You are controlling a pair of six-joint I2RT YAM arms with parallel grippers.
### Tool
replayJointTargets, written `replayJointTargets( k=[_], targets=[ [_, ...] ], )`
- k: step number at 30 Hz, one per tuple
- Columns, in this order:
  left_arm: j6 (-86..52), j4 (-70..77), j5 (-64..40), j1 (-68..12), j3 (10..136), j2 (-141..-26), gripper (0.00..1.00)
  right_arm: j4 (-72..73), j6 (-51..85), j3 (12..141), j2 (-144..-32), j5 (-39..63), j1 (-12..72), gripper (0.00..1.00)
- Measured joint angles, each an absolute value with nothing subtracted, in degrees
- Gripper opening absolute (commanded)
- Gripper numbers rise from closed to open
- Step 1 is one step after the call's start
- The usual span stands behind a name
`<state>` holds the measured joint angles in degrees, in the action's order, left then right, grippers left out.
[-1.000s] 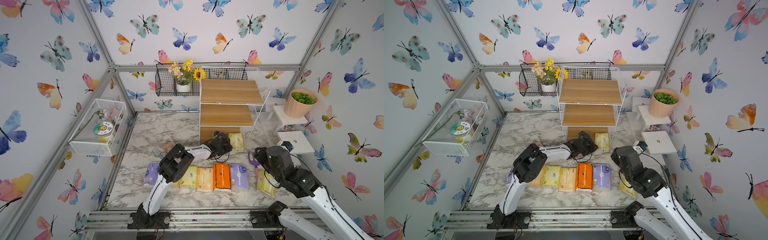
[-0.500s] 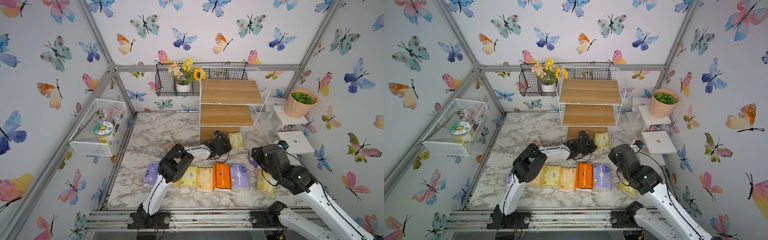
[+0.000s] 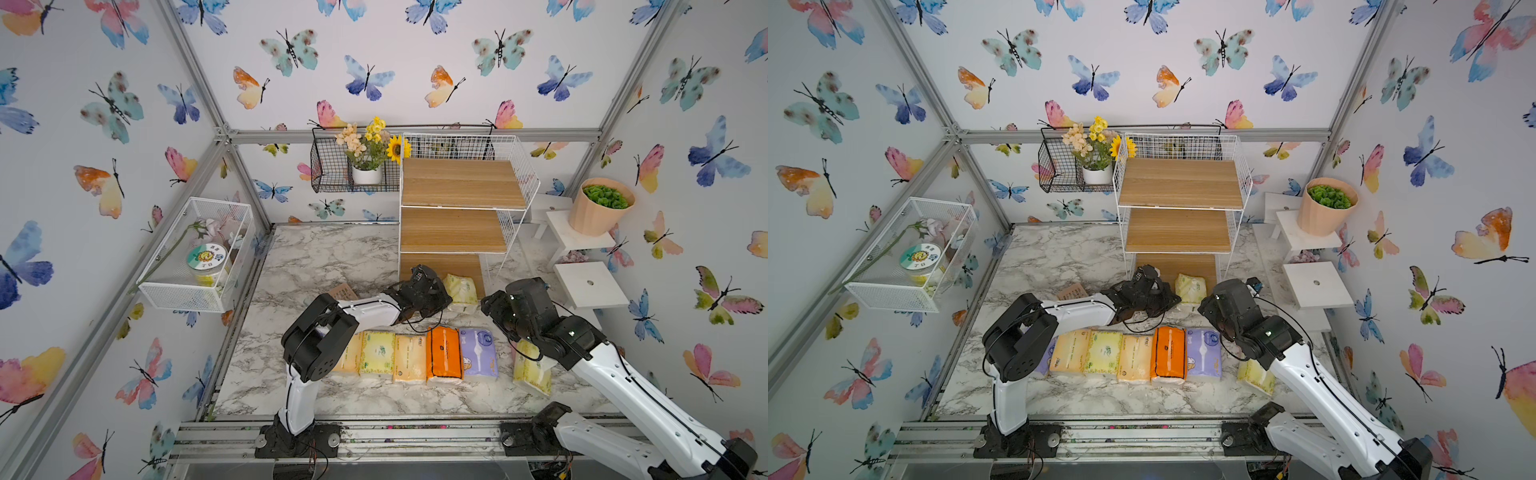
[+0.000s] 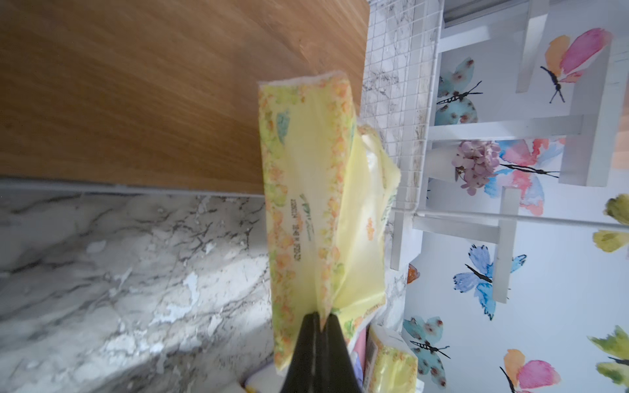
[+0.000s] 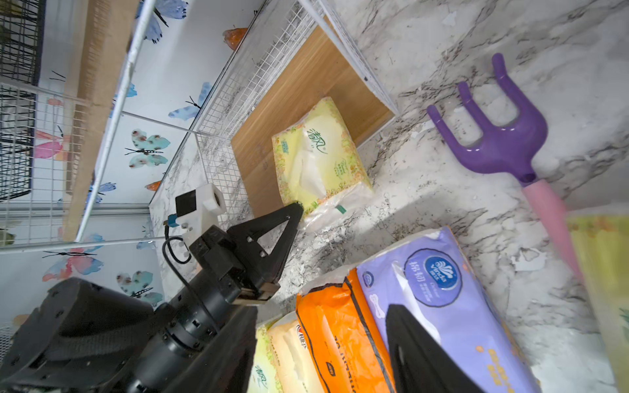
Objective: Remove the tissue boxes from the shelf
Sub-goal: Pick up a box of tissues from the shelf.
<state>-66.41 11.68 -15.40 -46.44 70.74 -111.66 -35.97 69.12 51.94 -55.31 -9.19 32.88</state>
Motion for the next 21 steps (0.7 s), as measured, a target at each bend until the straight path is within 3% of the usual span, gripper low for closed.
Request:
replayJointTargets(
  k=[11, 21],
  targets=[
    [-72.0, 14.5, -18.2, -45.1, 66.0, -108.1, 0.0, -18.3, 65.3, 43.5, -63.4, 14.3, 17.7, 0.8],
    [-78.8, 17.8, -19.5, -44.6, 64.6, -108.1, 0.0, -2.9, 69.2, 33.6, -65.9, 24.7, 12.0, 0.8]
  ],
)
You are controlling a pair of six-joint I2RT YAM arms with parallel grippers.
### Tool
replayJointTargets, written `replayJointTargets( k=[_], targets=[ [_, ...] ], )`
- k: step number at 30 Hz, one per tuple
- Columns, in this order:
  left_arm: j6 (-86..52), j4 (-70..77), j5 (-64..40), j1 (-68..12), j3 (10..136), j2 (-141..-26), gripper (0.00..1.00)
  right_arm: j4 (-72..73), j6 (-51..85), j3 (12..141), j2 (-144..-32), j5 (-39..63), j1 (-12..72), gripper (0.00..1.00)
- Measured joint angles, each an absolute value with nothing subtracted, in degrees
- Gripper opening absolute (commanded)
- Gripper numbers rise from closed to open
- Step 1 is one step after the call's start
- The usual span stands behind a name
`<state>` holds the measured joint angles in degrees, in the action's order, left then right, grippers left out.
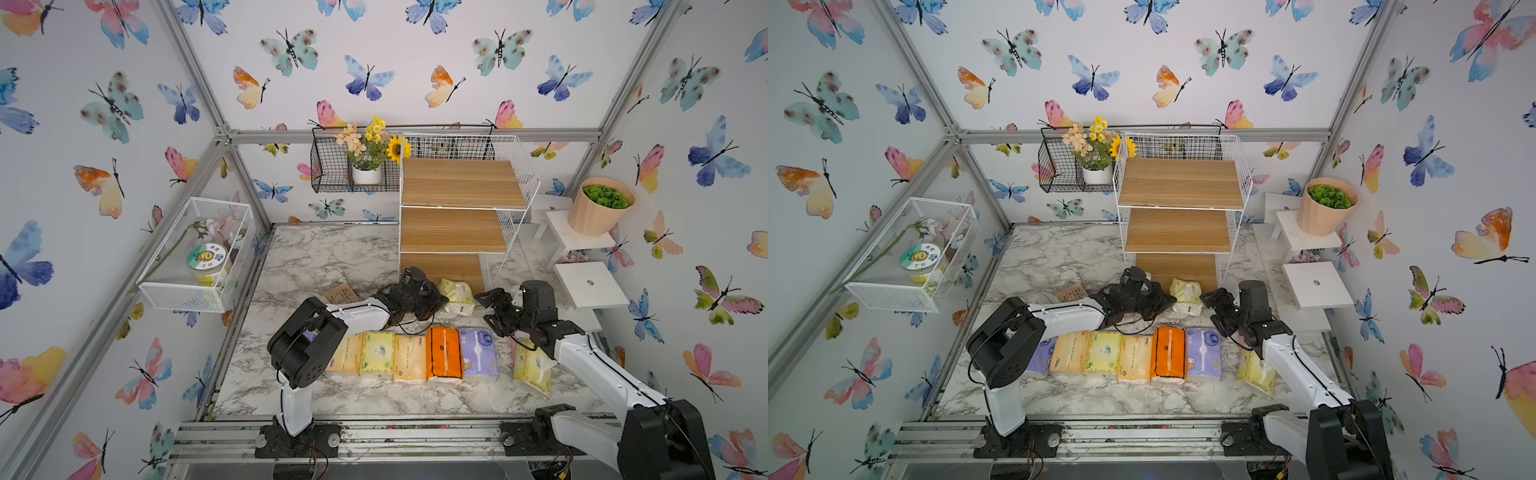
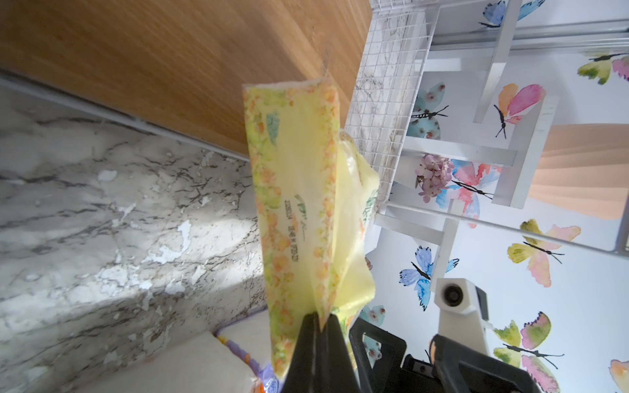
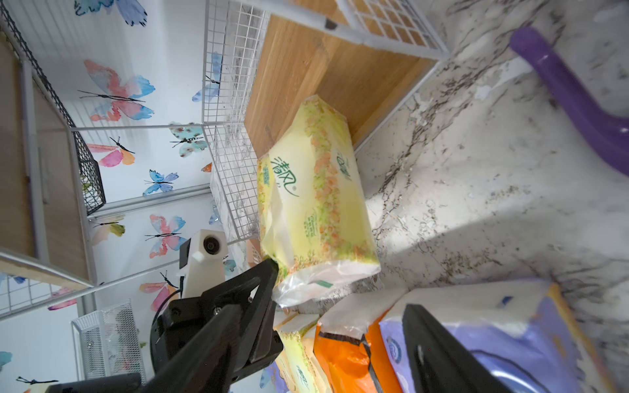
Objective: Remove the tissue boxes from the shelf
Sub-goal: Pick up a box of tissues from the shelf.
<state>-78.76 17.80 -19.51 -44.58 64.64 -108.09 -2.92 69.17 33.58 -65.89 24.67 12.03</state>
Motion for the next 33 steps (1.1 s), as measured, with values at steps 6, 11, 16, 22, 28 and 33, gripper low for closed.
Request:
replayJointTargets(
  k=[6, 11, 16, 22, 28, 33],
  targets=[
    [-82.4, 19.6, -19.9, -44.6, 64.6, -108.1, 0.0, 7.7, 73.0, 29.7, -70.7, 28.9, 11.2, 0.8],
    [-84.4, 20.5, -20.8, -44.6, 64.1, -108.1, 0.0, 14.3, 75.6, 29.5, -75.6, 31.7, 11.2, 0.79],
    [-85.8, 20.8, -20.9, -44.6, 64.1, -108.1, 0.0, 19.5, 77.6, 29.5, -80.0, 33.5, 11.2, 0.77],
    [-87.2, 21.0, -20.9, -44.6, 63.4, -108.1, 0.0, 22.2, 79.1, 29.6, -82.2, 33.7, 11.2, 0.69],
    [-88.1, 20.8, -20.9, -44.6, 62.7, -108.1, 0.0, 24.4, 79.5, 30.7, -84.9, 34.2, 11.2, 0.54],
    [-88.2, 20.3, -20.9, -44.6, 62.7, -108.1, 0.02, 25.1, 79.5, 31.8, -86.4, 34.5, 11.2, 0.4]
  ],
)
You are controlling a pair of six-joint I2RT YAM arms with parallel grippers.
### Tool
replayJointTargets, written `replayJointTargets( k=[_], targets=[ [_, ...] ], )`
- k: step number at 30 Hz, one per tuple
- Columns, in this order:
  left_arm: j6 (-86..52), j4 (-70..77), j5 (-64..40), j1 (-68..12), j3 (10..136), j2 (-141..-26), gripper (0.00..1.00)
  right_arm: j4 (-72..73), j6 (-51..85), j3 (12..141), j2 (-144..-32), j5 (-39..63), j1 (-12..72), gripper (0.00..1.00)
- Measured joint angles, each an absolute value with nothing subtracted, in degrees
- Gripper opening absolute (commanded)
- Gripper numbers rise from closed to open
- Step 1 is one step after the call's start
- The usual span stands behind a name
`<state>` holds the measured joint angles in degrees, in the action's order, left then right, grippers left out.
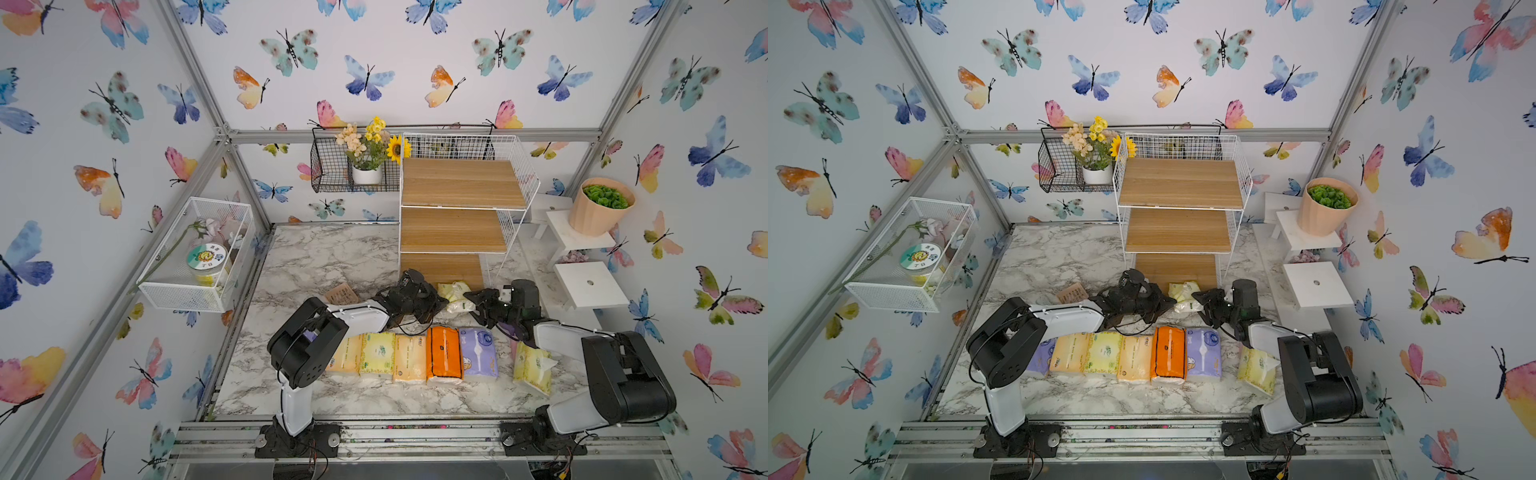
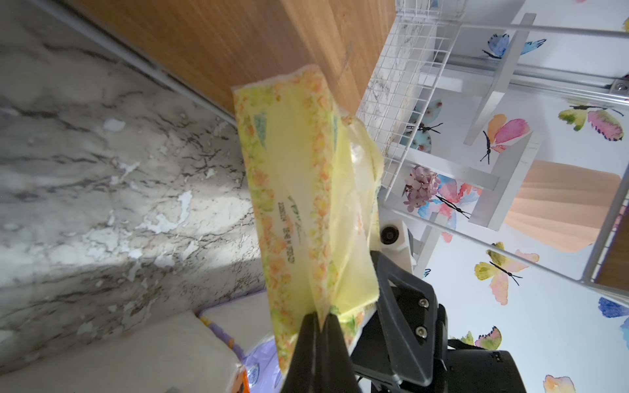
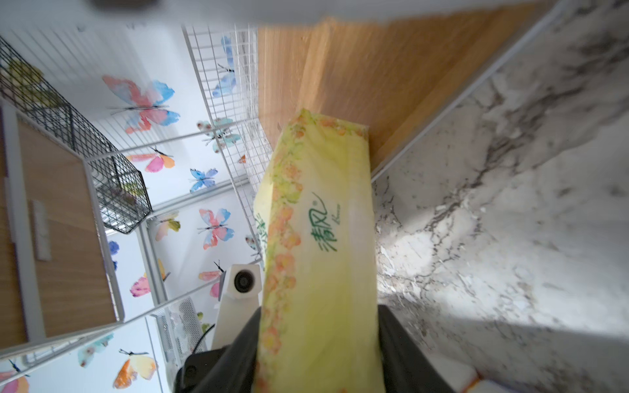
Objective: Remove the tissue boxes from the shelf
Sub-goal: Pick up a box of tissues from the shelf, then place the box of tissues at the center of the board.
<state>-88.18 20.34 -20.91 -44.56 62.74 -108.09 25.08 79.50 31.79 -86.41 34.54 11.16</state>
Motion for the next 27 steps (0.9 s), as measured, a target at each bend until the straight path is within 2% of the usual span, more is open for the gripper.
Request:
replayJointTargets(
  k=[4, 6, 8, 12, 14, 17, 27],
  targets=[
    [-88.6, 20.4, -20.9, -44.4, 62.7, -108.1, 0.24, 24.9, 78.8, 32.6, -86.5, 34.6, 11.2, 0.34],
    [-89.1, 20.5, -20.8, -44.4, 62.7, -108.1, 0.42, 24.1, 77.9, 33.4, -86.5, 34.6, 11.2, 0.33],
    [-88.9, 20.7, -20.8, -44.4, 62.5, -107.8, 0.56, 22.8, 76.8, 33.9, -85.8, 34.6, 11.2, 0.33],
    [-89.5, 21.0, -19.6, -44.2, 59.4, -104.7, 0.71, 18.5, 74.2, 34.1, -81.9, 34.6, 11.2, 0.32],
    [-90.0, 21.3, -18.9, -44.2, 56.5, -101.8, 0.76, 15.9, 72.9, 34.1, -79.3, 34.7, 11.2, 0.31],
    [-90.6, 21.8, -17.3, -44.2, 52.8, -97.4, 0.78, 11.2, 70.5, 34.2, -75.1, 35.0, 11.2, 0.3],
    [-92.6, 21.1, -11.5, -42.0, 40.6, -77.9, 0.79, -7.1, 59.2, 38.3, -66.1, 41.0, 11.2, 0.29]
  ],
)
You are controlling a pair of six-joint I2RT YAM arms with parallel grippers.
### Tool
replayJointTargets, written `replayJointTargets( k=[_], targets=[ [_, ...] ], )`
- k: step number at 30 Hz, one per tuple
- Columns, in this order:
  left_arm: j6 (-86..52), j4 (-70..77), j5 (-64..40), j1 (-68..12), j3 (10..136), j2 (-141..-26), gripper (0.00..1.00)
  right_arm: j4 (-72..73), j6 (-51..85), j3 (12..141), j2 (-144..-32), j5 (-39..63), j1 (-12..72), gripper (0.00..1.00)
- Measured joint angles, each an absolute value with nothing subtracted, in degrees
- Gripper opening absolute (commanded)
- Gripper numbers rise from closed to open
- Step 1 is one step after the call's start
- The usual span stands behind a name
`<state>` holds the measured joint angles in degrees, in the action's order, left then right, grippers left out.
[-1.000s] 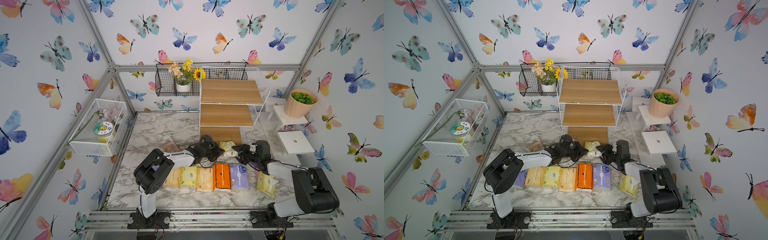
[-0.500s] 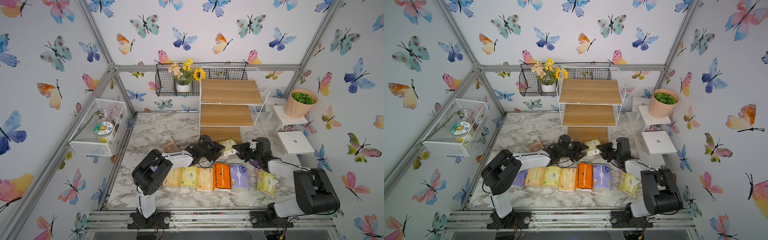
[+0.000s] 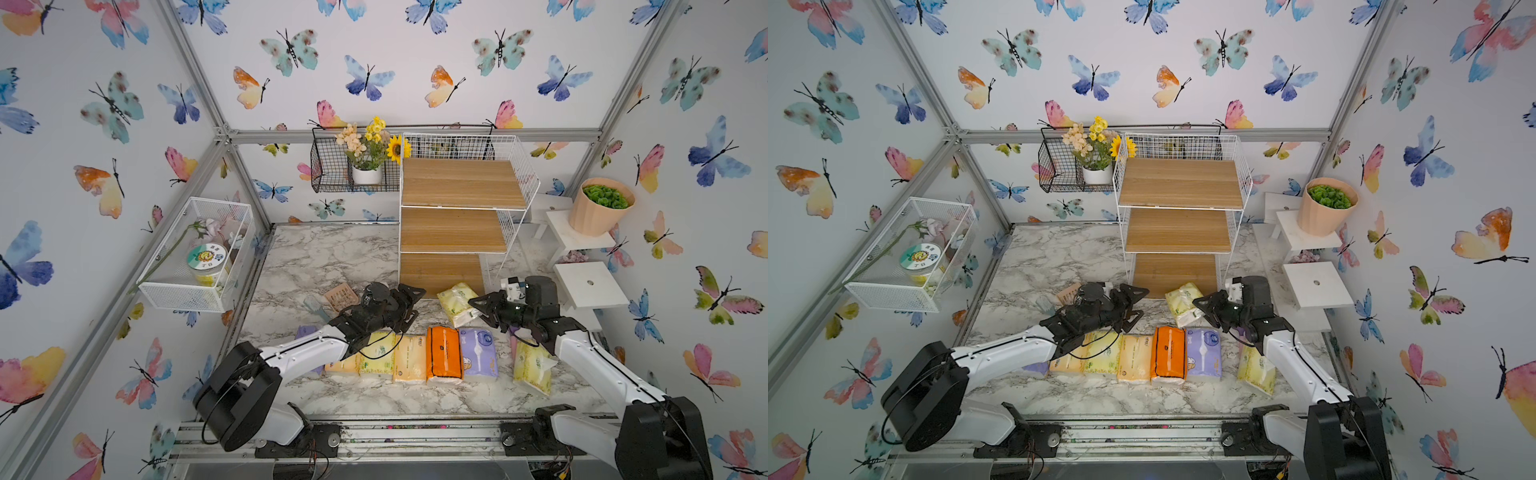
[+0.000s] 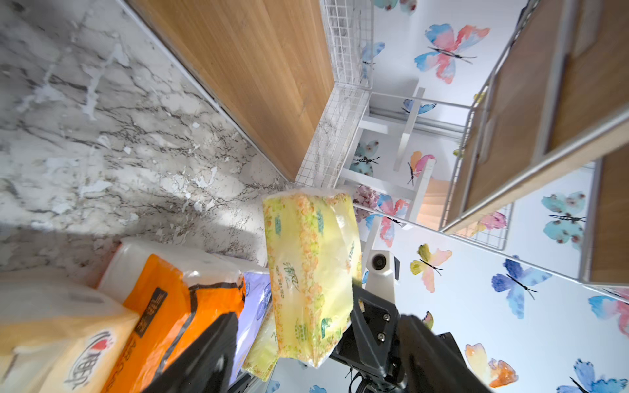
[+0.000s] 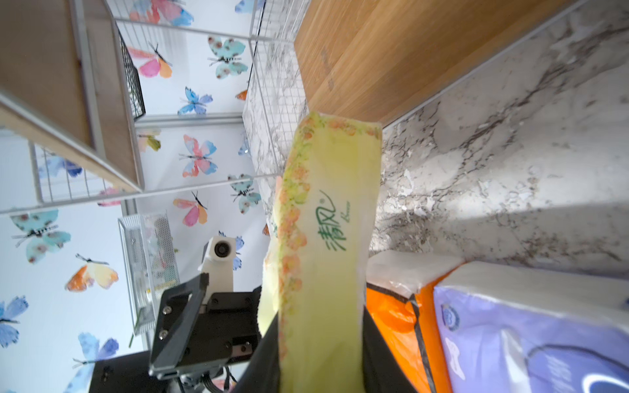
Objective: Remove the tissue boxes from the shelf
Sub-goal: Place the box of tissues at the center of the board.
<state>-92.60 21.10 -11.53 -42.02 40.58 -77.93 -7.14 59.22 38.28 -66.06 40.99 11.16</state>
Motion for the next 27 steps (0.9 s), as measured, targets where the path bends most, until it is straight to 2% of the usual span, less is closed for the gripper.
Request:
replayJointTargets(
  k=[6, 9, 13, 18, 23, 27],
  targets=[
    [-92.9, 13.5, -7.3, -39.3, 37.0, -66.3, 0.84, -13.4, 53.2, 44.1, -66.1, 47.0, 11.2, 0.26],
    [-93.9, 10.3, -6.4, -35.0, 34.8, -60.9, 0.84, -14.3, 52.5, 45.5, -65.9, 48.4, 12.4, 0.26],
    [-94.2, 6.6, -6.3, -28.3, 32.9, -56.0, 0.84, -13.9, 53.5, 46.8, -66.2, 48.7, 20.1, 0.26],
    [-93.1, 2.1, -7.9, -23.6, 33.0, -50.4, 0.84, -10.2, 57.1, 50.6, -68.5, 47.7, 31.2, 0.25],
    [-91.9, -3.3, -8.0, -19.7, 32.8, -41.9, 0.86, -5.8, 60.6, 54.3, -71.2, 45.1, 35.4, 0.22],
    [-91.5, 0.3, -9.3, -18.4, 29.4, -36.9, 0.89, -3.2, 63.6, 57.2, -73.5, 43.2, 36.4, 0.22]
  ],
)
